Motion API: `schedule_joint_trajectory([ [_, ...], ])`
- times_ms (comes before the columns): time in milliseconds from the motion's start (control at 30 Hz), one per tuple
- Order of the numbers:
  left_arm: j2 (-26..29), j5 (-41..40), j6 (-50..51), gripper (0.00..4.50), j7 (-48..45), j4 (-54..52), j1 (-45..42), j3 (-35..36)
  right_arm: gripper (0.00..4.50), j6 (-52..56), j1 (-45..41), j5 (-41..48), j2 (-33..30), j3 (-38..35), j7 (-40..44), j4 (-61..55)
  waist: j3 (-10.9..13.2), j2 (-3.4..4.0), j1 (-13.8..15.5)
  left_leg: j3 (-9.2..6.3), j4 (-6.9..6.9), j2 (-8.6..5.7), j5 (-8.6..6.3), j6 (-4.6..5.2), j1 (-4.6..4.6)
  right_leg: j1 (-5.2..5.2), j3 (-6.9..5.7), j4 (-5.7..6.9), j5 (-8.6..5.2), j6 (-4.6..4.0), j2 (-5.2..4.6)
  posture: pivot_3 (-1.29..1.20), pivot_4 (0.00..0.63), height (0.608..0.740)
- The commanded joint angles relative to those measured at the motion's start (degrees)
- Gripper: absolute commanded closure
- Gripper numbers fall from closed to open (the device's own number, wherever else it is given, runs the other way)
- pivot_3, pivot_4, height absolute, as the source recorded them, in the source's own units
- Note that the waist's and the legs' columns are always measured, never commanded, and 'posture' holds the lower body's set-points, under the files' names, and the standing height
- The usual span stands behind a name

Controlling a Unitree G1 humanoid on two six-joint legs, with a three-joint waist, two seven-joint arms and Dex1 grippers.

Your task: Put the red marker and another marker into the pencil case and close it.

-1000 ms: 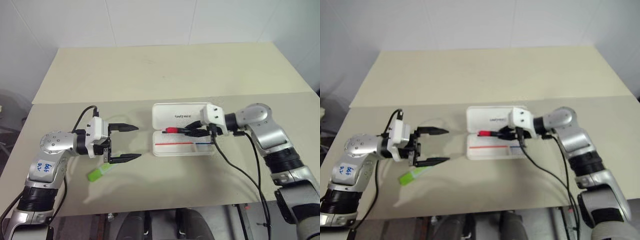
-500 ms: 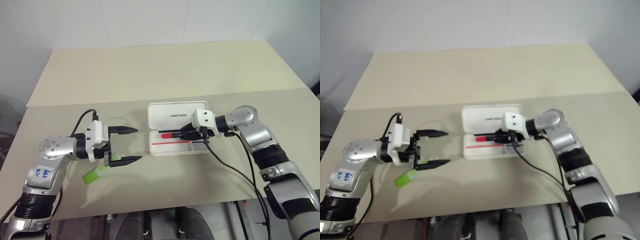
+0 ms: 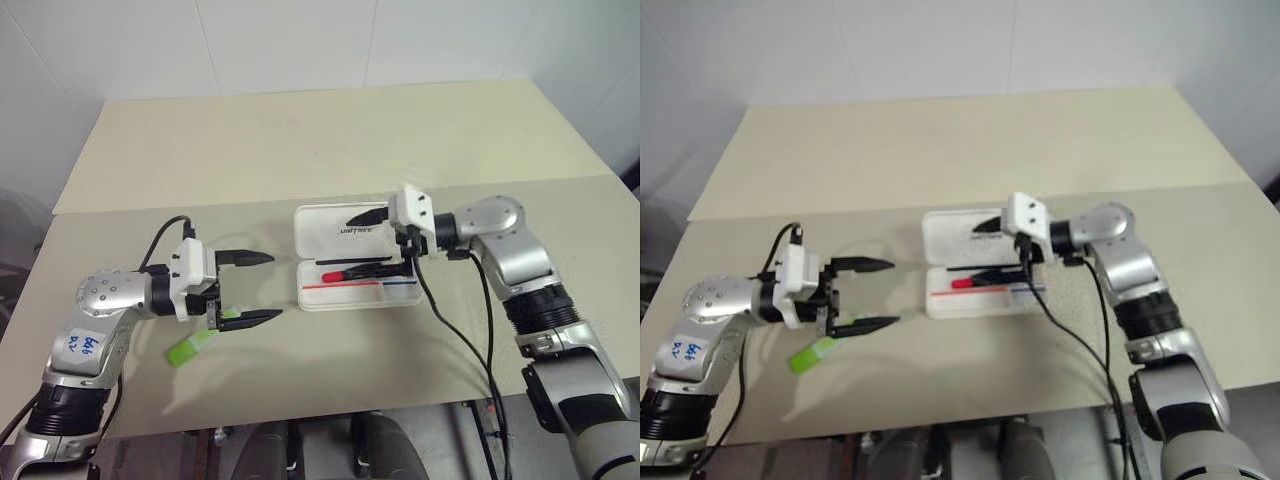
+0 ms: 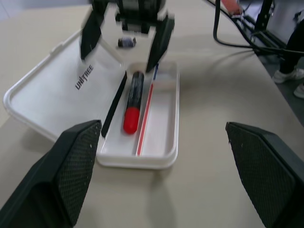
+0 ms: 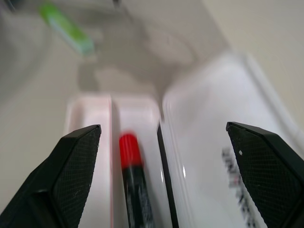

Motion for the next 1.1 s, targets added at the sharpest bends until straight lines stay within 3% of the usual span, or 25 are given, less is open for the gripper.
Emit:
schedule_joint_trajectory([
  [33, 1.9, -0.5, -0.7, 0.0, -0.3, -0.3, 1.9, 3.4, 0.05, 4.4, 1.8, 4.3, -2.7, -3.1, 1.1, -6.8, 0.0, 0.0, 0.0, 0.0, 0.0, 0.0, -0.02, 0.01, 0.0, 0.0, -0.02, -0.02, 0.0, 0.0, -0.02, 0.0, 0.15, 0.74],
  [233, 5.6, 0.5, -3.3, 0.0, -1.5, 2.4, 10.7, 10.5, 0.05, 11.1, 9.9, 13.1, -9.1, -9.3, 2.3, -19.5, 0.0, 0.0, 0.0, 0.02, -0.13, -0.03, -0.18, 0.12, -0.04, -0.02, -0.16, -0.22, -0.01, -0.02, -0.15, 0.0, 0.15, 0.74],
  [367, 6.6, -0.5, -3.8, 0.0, -2.3, 3.8, 15.7, 14.0, 0.05, 3.6, 13.5, 13.3, -10.0, -14.9, 1.0, -20.4, 0.0, -0.02, 0.0, 0.1, -0.13, -0.02, -0.39, -0.12, -0.02, -0.03, -0.26, -0.29, -0.03, -0.04, -0.21, 0.0, 0.15, 0.74],
  [533, 6.0, 0.7, -5.6, 0.0, -2.2, 5.2, 19.5, 14.7, 0.05, 4.3, 18.5, 16.6, -12.6, -18.9, 2.2, -21.8, 0.0, -0.03, 0.2, 0.17, -0.11, -0.02, -0.4, -0.12, 0.01, 0.01, -0.32, -0.29, -0.02, -0.04, -0.33, 0.0, 0.15, 0.74],
  [767, 4.8, 1.0, -6.5, 0.0, -1.6, 7.0, 21.6, 13.5, 0.05, 5.9, 22.7, 22.4, -15.9, -19.3, 7.0, -26.6, 0.0, -0.03, -0.2, 0.2, -0.14, -0.02, -0.41, -0.12, 0.03, -0.02, -0.31, -0.29, -0.03, -0.04, -0.34, 0.0, 0.15, 0.74],
  [1100, 2.5, 5.1, -11.9, 0.0, -1.1, 14.6, 21.8, 11.0, 0.05, 3.7, 21.2, 20.9, -15.7, -16.7, 7.9, -25.1, 0.0, -0.03, 0.0, 0.22, -0.15, -0.01, -0.42, -0.1, 0.04, -0.02, -0.32, -0.31, -0.03, -0.05, -0.38, 0.0, 0.15, 0.74],
])
